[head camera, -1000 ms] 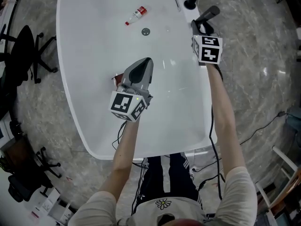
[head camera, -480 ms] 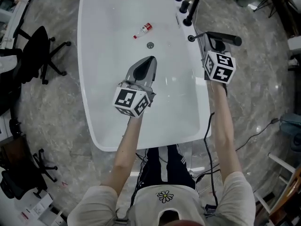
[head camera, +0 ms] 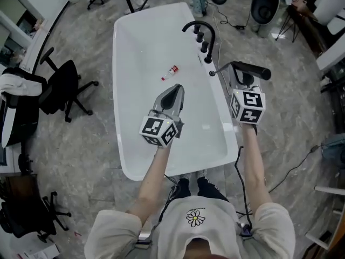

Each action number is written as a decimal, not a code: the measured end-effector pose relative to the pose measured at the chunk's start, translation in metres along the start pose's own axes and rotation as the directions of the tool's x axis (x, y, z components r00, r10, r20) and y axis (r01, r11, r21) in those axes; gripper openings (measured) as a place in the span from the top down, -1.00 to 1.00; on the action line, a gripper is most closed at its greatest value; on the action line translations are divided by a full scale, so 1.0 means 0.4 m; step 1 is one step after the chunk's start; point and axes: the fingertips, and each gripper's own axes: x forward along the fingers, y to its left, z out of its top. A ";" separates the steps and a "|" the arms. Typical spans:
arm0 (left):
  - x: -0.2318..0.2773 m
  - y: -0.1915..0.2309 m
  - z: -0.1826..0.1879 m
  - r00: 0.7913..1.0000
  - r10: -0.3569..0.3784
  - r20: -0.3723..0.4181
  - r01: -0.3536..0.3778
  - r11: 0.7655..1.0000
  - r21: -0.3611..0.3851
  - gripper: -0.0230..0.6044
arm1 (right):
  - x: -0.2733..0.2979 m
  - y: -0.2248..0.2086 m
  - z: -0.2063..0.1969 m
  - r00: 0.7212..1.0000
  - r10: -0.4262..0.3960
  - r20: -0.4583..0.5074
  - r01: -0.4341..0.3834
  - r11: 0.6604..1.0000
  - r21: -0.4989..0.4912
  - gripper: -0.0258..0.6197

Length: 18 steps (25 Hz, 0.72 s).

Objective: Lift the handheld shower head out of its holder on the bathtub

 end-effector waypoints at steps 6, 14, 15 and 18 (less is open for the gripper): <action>-0.022 -0.132 0.111 0.999 -0.018 0.043 0.017 1.000 0.015 0.92 | -0.202 0.055 0.100 0.998 -0.002 0.060 0.003 1.000 -0.026 0.45; -0.067 -0.208 0.204 0.993 -0.012 0.114 0.006 0.998 0.057 0.92 | -0.332 0.127 0.103 0.994 0.042 0.098 -0.049 0.997 0.062 0.45; -0.074 -0.212 0.200 0.993 -0.002 0.117 -0.002 0.999 0.040 0.92 | -0.344 0.124 0.101 0.994 0.042 0.099 -0.049 0.997 0.065 0.45; -0.089 -0.222 0.186 0.992 0.021 0.121 -0.023 1.000 0.014 0.92 | -0.374 0.114 0.103 0.993 0.039 0.112 -0.047 0.996 0.071 0.45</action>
